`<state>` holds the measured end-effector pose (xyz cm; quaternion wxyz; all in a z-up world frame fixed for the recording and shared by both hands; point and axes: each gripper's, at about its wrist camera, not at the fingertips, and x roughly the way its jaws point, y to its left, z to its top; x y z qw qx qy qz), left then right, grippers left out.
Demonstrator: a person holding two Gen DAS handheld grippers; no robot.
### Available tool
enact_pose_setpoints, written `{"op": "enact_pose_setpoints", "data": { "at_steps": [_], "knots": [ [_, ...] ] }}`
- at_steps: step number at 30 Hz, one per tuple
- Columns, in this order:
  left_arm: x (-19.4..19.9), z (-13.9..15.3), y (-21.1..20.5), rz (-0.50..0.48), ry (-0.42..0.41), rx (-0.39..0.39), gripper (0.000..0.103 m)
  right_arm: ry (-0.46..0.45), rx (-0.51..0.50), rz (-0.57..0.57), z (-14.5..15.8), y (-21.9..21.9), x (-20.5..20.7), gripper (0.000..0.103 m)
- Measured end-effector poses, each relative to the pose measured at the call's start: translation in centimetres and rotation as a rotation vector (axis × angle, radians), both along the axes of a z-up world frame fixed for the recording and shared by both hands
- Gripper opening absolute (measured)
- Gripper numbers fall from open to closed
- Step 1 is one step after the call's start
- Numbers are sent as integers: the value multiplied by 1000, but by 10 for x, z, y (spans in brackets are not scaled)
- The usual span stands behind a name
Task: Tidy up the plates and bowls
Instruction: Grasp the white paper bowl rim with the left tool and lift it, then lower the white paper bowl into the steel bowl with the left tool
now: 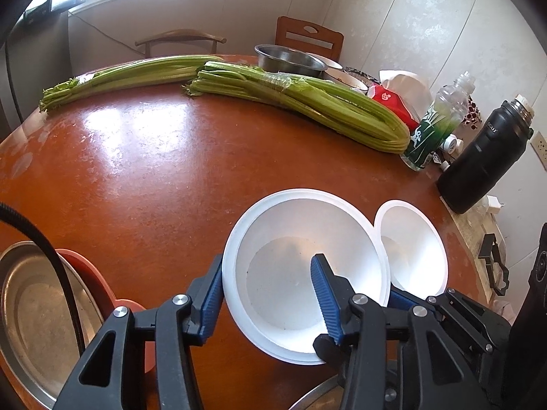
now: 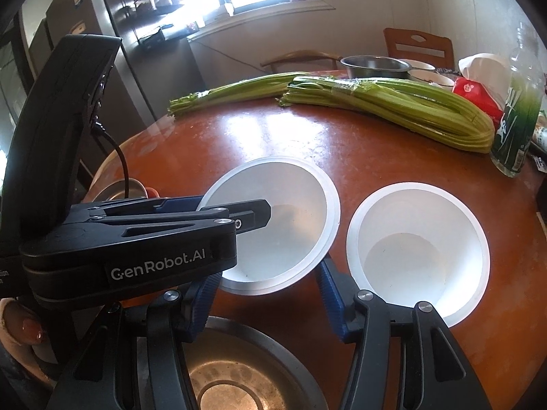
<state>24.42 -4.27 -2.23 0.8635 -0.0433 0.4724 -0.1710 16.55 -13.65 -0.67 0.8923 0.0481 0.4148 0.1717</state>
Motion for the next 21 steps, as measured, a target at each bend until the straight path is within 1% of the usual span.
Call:
{"op": "enact_pose_setpoints", "data": {
  "at_steps": [8,21],
  "knots": [
    [-20,20,6,-3,-53,-3,50,-55,-4,9,18,2,-13,58],
    [-69,64,16,10,-156,-22,50,-161,-14,37,59,11,-59,58]
  ]
}}
